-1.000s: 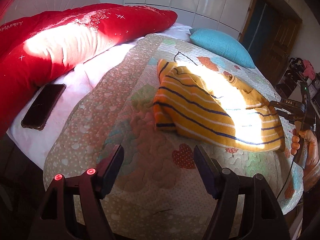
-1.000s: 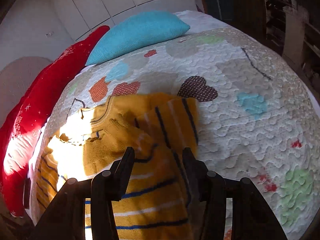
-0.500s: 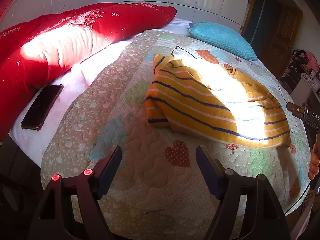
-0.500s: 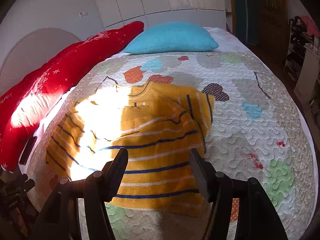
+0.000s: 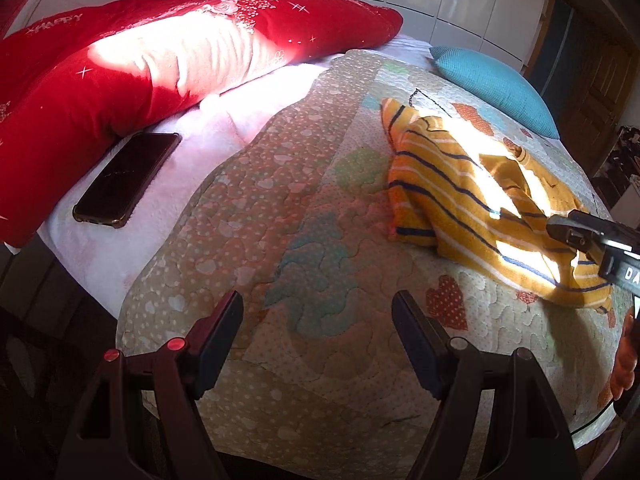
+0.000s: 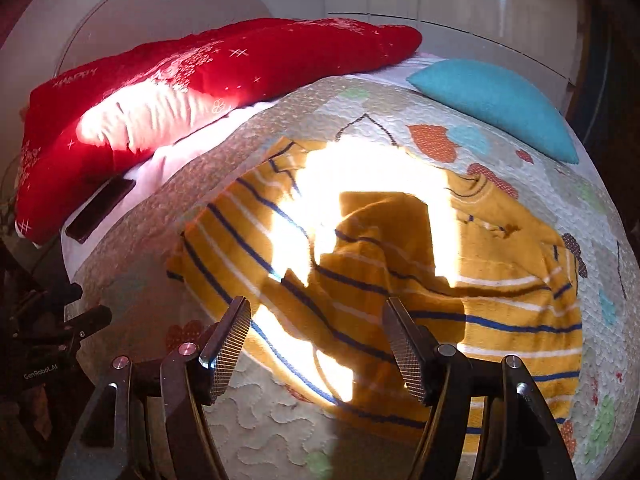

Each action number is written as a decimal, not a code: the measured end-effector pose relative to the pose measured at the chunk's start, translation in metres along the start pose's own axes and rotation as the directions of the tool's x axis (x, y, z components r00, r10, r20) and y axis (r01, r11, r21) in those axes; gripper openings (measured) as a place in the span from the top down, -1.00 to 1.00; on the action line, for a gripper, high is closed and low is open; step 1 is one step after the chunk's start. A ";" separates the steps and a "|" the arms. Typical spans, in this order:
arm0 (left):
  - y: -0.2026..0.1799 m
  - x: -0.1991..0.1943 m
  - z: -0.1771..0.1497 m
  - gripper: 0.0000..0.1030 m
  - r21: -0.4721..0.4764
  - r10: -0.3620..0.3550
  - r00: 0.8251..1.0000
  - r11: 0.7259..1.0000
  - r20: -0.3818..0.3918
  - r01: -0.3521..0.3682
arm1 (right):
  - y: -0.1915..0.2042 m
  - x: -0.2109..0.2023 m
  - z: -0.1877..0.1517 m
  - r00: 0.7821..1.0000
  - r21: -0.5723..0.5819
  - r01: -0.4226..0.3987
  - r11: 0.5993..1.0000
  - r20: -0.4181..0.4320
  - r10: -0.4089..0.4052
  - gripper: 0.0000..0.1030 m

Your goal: Fold small clothes

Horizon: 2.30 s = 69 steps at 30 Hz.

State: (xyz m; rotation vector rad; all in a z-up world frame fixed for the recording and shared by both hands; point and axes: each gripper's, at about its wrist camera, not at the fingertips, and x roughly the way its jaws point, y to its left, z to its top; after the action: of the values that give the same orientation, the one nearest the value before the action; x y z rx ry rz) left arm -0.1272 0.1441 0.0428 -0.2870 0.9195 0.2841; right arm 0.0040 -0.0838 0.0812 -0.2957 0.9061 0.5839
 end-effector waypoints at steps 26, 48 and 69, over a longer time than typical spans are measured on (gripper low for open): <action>0.057 -0.012 0.000 -0.47 -0.163 0.007 1.000 0.987 0.012 -0.004 | 0.073 0.063 0.049 0.980 -0.079 0.183 0.980 0.090 -0.176 0.73; -0.102 -0.007 0.002 -0.48 0.116 -0.141 0.988 0.982 -0.060 0.147 | -0.206 -0.059 -0.112 0.971 0.698 -0.044 0.715 0.199 -0.134 0.75; -0.255 0.012 0.020 -0.48 0.393 -0.302 0.949 0.864 -0.091 0.313 | -0.258 -0.126 -0.120 0.951 0.676 -0.015 0.737 0.238 -0.199 0.12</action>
State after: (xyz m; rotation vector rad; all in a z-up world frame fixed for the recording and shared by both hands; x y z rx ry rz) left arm -0.0136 -0.0832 0.0757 -0.0504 0.9197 -0.2091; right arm 0.0176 -0.3931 0.1115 0.4032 0.7468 0.1625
